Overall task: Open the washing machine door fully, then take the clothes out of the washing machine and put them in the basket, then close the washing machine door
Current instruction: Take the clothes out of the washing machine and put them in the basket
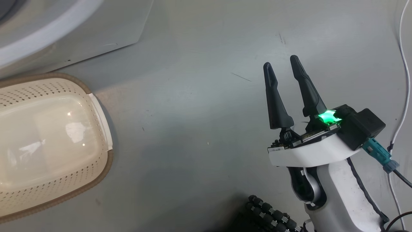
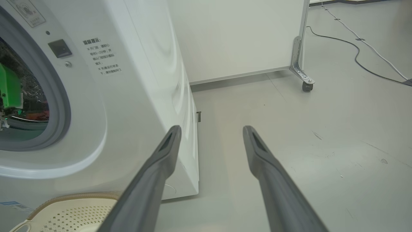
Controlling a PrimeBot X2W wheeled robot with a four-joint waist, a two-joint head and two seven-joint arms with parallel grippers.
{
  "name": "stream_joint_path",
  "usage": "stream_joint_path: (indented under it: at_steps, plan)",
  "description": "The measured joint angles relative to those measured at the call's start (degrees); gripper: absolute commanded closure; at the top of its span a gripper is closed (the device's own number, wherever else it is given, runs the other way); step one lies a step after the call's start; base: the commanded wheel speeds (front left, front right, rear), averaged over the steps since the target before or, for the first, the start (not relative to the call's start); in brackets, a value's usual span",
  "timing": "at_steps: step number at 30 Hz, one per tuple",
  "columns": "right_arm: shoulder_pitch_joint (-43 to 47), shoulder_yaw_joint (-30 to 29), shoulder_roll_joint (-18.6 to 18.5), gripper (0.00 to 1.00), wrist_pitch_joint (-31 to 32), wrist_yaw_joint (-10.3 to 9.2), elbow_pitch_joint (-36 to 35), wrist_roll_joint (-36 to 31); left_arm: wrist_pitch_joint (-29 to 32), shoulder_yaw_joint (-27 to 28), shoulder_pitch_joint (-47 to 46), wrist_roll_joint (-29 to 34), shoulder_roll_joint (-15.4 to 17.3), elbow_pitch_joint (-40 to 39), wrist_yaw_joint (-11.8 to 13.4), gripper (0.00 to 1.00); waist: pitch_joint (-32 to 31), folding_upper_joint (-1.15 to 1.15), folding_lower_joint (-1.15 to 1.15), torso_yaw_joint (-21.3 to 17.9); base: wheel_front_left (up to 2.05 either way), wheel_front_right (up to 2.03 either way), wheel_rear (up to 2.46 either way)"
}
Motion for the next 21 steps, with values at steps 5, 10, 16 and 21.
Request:
stream_joint_path:
  at_steps: [5,10,16,21]
  plan:
    - [-0.14,-0.47,0.00,0.00,0.00,-0.45,0.14,-0.12,-1.69,-0.08,-0.39,0.02,-0.24,0.08,0.32,1.00,-0.12,0.00,0.00,0.35,0.00,0.00,0.00]
    - [-0.25,-1.08,-0.01,0.00,0.00,-0.45,0.41,-0.59,-3.87,-0.29,-0.38,0.33,-0.71,-0.45,0.20,1.00,-0.53,0.00,0.00,1.01,0.00,0.00,0.00]
    - [-0.88,-1.45,-0.02,0.00,0.00,-0.44,0.59,-1.37,-7.57,-0.70,0.29,0.33,-2.48,-1.60,-0.78,1.00,-1.27,0.00,0.00,1.93,0.00,0.00,0.00]
    - [-0.98,-1.72,-0.03,0.00,0.00,-0.42,0.78,-2.24,-11.27,-1.00,2.25,0.35,-3.66,-3.05,-1.16,1.00,-2.01,0.00,0.00,2.94,0.00,0.00,0.00]
